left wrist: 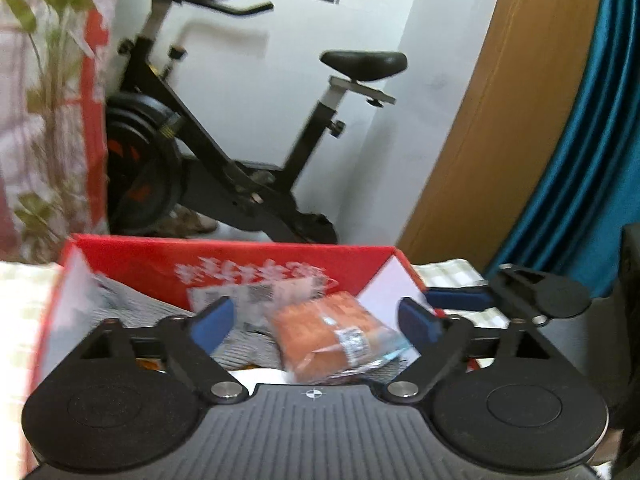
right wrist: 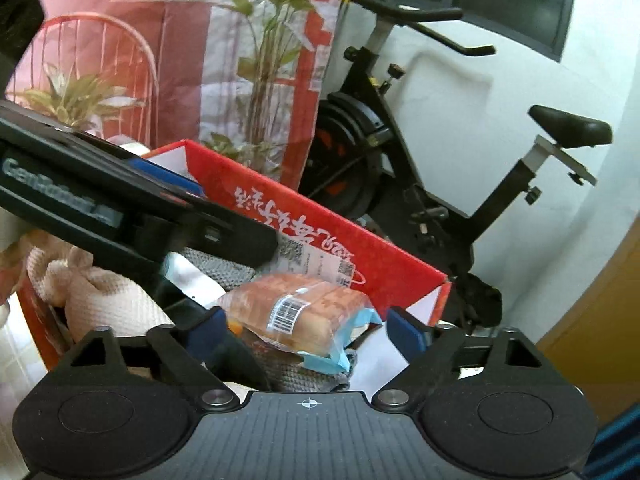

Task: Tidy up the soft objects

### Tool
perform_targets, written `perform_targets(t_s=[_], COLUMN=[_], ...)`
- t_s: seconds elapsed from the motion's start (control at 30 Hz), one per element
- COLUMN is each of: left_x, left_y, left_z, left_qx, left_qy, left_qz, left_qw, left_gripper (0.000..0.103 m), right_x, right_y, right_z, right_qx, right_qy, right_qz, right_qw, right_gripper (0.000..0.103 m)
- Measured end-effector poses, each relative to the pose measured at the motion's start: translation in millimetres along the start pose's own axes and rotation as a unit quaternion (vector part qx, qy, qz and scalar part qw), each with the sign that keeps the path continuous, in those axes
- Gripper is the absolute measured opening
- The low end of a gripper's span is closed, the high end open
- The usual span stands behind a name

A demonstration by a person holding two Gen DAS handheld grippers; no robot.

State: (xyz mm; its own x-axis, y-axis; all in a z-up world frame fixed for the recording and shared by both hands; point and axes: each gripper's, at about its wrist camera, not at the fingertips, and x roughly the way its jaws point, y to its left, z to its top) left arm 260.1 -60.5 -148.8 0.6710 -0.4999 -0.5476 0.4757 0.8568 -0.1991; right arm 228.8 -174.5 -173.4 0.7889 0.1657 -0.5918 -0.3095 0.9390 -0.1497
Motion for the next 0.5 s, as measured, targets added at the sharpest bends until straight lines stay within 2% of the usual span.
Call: perform_targets(t_s=[0.07,0.4,0.5], left_x=[-13.5,-72.8,-82.8], left_y=[1.3,7.8,6.4], left_z=[1.6,5.1,5.0], left_qx=[0.012,0.031,0.038], left_qy=[-0.010,-0.036,-0.035], left_qz=[0.018,0.079,0.113], left_qw=[0.9997,0.9957,0.9923], left_gripper=[0.103,0.103,0.103], right_x=[-9.0,-55.5,-67.9], right_y=[-2.3,-8.4,-4.8], right_z=[0.4,4.0,4.5], right_qx=[0.015,0.102,0.116], right_qy=[-0.007,-0.048,-0.063], right_qz=[-0.005,-0.026,-0.032], right_qw=[1.000,0.993,0.991], right_gripper=[0.102,0.103,0.103])
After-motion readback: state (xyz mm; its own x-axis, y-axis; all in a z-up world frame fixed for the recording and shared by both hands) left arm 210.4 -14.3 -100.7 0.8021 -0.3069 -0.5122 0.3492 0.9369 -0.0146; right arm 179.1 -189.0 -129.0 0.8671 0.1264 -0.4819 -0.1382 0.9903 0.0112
